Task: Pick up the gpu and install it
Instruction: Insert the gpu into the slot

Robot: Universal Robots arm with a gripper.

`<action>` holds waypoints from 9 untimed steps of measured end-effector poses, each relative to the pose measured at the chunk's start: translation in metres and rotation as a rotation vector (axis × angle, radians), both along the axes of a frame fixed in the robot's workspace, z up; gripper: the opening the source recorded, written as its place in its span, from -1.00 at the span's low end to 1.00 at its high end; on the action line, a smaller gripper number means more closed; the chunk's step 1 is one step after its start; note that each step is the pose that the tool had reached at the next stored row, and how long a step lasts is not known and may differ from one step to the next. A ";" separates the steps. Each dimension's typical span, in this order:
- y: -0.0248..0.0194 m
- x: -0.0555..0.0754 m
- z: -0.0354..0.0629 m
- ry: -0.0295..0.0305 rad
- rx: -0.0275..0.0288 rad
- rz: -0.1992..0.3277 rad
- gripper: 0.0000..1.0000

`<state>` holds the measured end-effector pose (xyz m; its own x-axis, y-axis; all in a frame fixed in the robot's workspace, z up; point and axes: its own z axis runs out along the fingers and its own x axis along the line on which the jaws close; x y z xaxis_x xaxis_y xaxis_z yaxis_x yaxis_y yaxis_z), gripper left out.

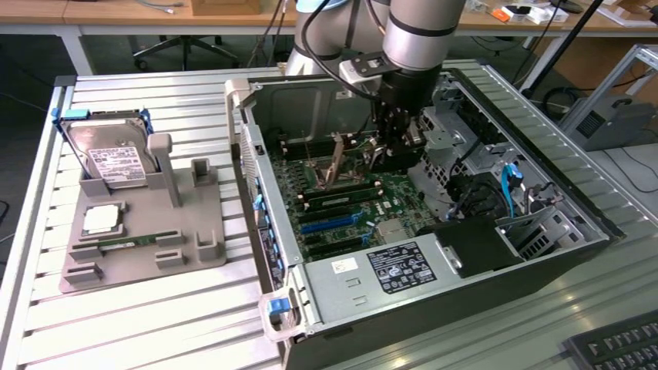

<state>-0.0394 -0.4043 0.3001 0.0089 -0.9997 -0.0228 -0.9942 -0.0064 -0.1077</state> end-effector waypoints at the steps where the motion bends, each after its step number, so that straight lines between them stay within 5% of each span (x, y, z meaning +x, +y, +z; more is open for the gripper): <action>1: 0.0000 -0.001 -0.0003 0.0000 -0.0002 0.000 -0.47; 9: -0.0004 -0.006 -0.0039 0.0000 -0.0040 0.000 -0.47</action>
